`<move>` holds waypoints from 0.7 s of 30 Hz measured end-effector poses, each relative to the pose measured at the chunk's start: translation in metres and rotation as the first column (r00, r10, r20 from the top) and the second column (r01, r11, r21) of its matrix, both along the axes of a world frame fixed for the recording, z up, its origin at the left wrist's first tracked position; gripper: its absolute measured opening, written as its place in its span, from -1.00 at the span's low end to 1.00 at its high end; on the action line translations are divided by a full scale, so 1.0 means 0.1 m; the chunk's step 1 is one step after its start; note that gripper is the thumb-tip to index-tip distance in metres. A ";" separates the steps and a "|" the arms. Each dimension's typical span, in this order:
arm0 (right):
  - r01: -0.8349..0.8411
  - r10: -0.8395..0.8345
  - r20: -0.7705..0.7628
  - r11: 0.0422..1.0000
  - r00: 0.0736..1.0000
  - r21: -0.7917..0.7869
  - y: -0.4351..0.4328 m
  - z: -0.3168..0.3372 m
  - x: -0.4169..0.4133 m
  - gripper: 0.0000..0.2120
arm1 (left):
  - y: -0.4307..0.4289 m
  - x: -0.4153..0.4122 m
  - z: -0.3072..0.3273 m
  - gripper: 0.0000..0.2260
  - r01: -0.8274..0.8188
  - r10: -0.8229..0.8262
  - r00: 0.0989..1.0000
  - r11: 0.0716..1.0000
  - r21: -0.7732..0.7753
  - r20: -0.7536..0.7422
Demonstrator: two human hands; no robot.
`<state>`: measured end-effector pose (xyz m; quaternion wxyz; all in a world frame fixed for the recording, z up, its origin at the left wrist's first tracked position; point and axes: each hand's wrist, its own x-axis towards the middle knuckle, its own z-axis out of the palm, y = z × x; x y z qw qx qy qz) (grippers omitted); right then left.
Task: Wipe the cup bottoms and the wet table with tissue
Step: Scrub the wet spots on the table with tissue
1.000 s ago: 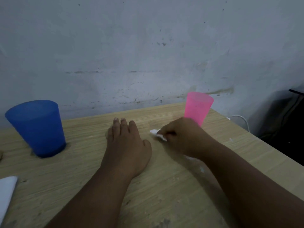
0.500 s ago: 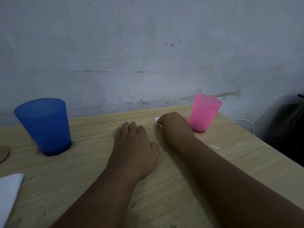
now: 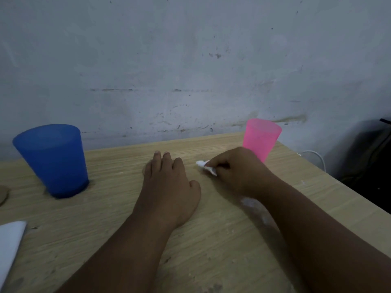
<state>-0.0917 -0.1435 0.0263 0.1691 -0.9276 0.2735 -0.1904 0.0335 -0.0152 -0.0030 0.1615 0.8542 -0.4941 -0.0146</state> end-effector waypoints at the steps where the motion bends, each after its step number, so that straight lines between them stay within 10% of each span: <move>1: 0.076 -0.084 0.075 0.991 0.994 0.107 -0.02 0.00 -0.01 -0.80 | -0.01 0.00 0.00 -0.42 -0.002 0.002 1.000 1.000 0.001 -0.007; 5: 0.071 -0.336 0.335 0.791 0.880 0.607 -0.01 0.03 0.09 -0.91 | -0.01 0.00 0.01 -0.42 -0.004 0.004 1.000 1.000 0.004 -0.001; 11: 0.021 -0.403 0.322 0.651 0.857 0.758 0.01 0.00 0.25 -0.90 | 0.00 0.00 0.01 -0.42 -0.003 0.003 1.000 1.000 0.003 -0.020; 16: 0.348 -0.369 0.084 0.918 0.926 0.192 -0.06 0.00 0.25 -0.84 | -0.01 0.00 0.01 -0.42 -0.004 0.005 1.000 1.000 0.011 -0.025; 21: 0.244 -0.249 -0.045 0.966 0.968 -0.085 -0.02 -0.03 0.32 -0.82 | -0.02 -0.01 0.01 -0.41 -0.023 0.023 0.999 1.000 0.007 -0.027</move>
